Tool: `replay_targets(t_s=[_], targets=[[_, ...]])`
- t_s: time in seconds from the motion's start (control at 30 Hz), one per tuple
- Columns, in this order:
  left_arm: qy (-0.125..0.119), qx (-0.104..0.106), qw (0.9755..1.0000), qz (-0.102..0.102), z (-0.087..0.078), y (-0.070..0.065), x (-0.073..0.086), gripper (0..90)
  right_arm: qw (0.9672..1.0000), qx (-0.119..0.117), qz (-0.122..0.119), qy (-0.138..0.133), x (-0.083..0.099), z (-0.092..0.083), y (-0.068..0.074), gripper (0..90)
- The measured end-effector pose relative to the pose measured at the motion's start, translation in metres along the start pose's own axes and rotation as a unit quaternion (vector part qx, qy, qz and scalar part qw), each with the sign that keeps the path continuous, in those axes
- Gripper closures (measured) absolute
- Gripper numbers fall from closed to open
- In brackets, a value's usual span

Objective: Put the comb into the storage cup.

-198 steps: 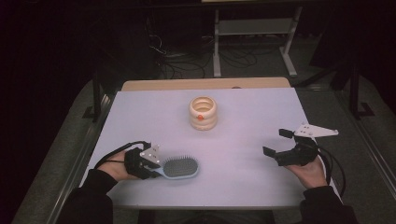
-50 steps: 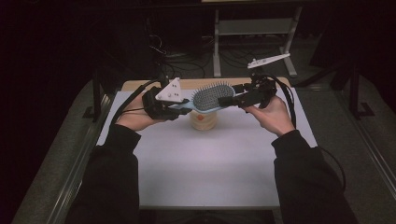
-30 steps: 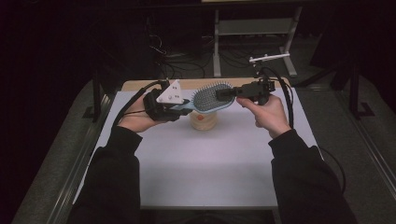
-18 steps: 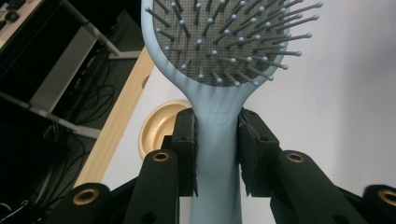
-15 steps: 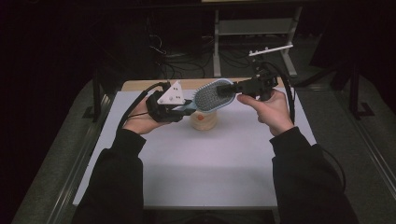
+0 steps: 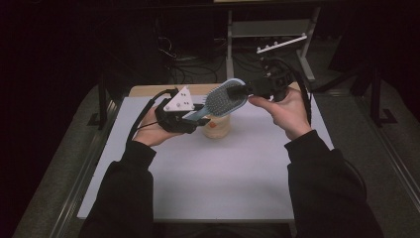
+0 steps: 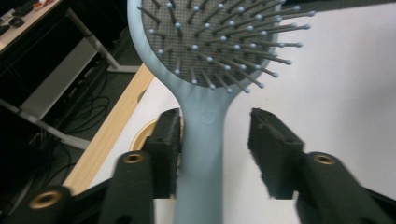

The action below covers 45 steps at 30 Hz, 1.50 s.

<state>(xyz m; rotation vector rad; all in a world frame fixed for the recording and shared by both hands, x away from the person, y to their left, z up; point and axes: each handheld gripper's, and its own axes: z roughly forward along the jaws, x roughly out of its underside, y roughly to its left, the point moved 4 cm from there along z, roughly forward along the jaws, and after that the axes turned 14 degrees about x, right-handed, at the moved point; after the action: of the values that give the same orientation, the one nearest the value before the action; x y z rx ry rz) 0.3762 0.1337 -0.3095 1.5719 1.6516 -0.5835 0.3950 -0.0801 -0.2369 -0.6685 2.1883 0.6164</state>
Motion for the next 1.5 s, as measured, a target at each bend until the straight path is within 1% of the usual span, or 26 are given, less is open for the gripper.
replay_targets(t_s=[0.03,0.1,0.13,0.2,0.27,0.33,0.4,0.47,0.5,0.57,0.63,0.67,0.7,0.73,0.8,0.87,0.9,0.93,1.03,1.07,1.13,1.2,1.33,1.4,1.5], targets=[[-0.005,0.003,1.0,-0.006,-0.001,0.0,-0.001,47.9,1.0,0.002,-0.002,-0.001,-0.001,-0.001,0.0,58.3],[-0.017,0.012,0.9995,-0.025,-0.003,0.002,-0.001,42.3,1.0,0.003,-0.001,-0.001,-0.004,-0.004,0.0,58.1],[-0.021,0.009,0.9993,-0.028,-0.004,0.002,-0.001,39.0,1.0,0.004,0.002,-0.001,-0.005,-0.006,0.0,58.1],[-0.026,0.004,0.9993,-0.026,-0.007,0.003,-0.001,35.0,0.9999,0.015,0.0,-0.004,-0.008,-0.009,-0.001,58.1],[-0.04,-0.004,0.9988,-0.028,-0.009,0.002,0.0,31.0,0.9996,0.027,-0.004,-0.003,-0.011,-0.011,-0.002,58.1],[-0.046,-0.007,0.9984,-0.032,-0.011,0.003,0.001,27.9,0.9994,0.032,-0.007,-0.003,-0.013,-0.013,-0.004,58.1],[-0.052,-0.007,0.9981,-0.033,-0.012,0.004,0.002,24.0,0.9992,0.038,-0.01,-0.002,-0.016,-0.014,-0.005,58.1],[-0.062,-0.002,0.9972,-0.042,-0.013,0.004,0.004,19.3,0.9989,0.045,-0.013,0.0,-0.019,-0.014,-0.006,58.2],[-0.066,-0.004,0.9968,-0.046,-0.014,0.005,0.005,16.4,0.9987,0.048,-0.014,0.001,-0.021,-0.015,-0.006,58.2],[-0.067,-0.002,0.9966,-0.047,-0.015,0.005,0.009,13.1,0.9984,0.054,-0.016,-0.001,-0.025,-0.016,-0.007,58.1],[-0.071,-0.005,0.9964,-0.046,-0.017,0.006,0.012,8.7,0.9984,0.054,-0.018,-0.002,-0.028,-0.016,-0.008,58.1],[-0.076,-0.004,0.9961,-0.046,-0.018,0.005,0.014,8.0,0.9984,0.055,-0.017,-0.001,-0.03,-0.016,-0.009,58.0],[-0.082,-0.008,0.9955,-0.046,-0.019,0.005,0.016,6.7,0.9982,0.058,-0.016,-0.001,-0.031,-0.016,-0.01,58.1],[-0.088,-0.01,0.9948,-0.049,-0.02,0.006,0.018,3.8,0.9978,0.064,-0.017,0.0,-0.032,-0.016,-0.011,58.1],[-0.098,-0.005,0.9933,-0.061,-0.023,0.007,0.023,0.0,0.9971,0.073,-0.017,0.001,-0.034,-0.015,-0.013,58.1],[-0.103,0.001,0.9923,-0.068,-0.025,0.007,0.029,0.0,0.9969,0.077,-0.014,0.001,-0.035,-0.014,-0.015,58.1],[-0.102,-0.005,0.9924,-0.068,-0.026,0.008,0.032,0.0,0.9969,0.078,-0.013,0.0,-0.035,-0.014,-0.015,58.1],[-0.103,-0.009,0.992,-0.072,-0.028,0.008,0.034,0.0,0.9969,0.078,-0.012,0.0,-0.035,-0.014,-0.015,58.1],[-0.1,-0.017,0.9917,-0.079,-0.031,0.01,0.041,0.0,0.9968,0.079,-0.013,0.0,-0.035,-0.014,-0.016,58.0],[-0.102,-0.017,0.9912,-0.082,-0.032,0.01,0.043,0.0,0.9967,0.08,-0.014,0.0,-0.036,-0.015,-0.016,58.0],[-0.107,-0.014,0.9905,-0.085,-0.035,0.01,0.046,0.0,0.9963,0.084,-0.018,0.002,-0.037,-0.016,-0.017,57.8],[-0.113,-0.012,0.9894,-0.089,-0.036,0.01,0.049,0.0,0.9959,0.086,-0.028,-0.001,-0.038,-0.018,-0.019,57.8],[-0.121,-0.013,0.9883,-0.092,-0.038,0.01,0.055,0.0,0.9951,0.094,-0.028,-0.001,-0.038,-0.023,-0.025,57.9],[-0.125,-0.007,0.9873,-0.097,-0.038,0.01,0.058,0.0,0.9946,0.1,-0.027,0.0,-0.038,-0.024,-0.029,57.8],[-0.123,-0.002,0.987,-0.103,-0.038,0.009,0.063,0.0,0.9939,0.107,-0.024,-0.002,-0.039,-0.027,-0.035,57.8]])
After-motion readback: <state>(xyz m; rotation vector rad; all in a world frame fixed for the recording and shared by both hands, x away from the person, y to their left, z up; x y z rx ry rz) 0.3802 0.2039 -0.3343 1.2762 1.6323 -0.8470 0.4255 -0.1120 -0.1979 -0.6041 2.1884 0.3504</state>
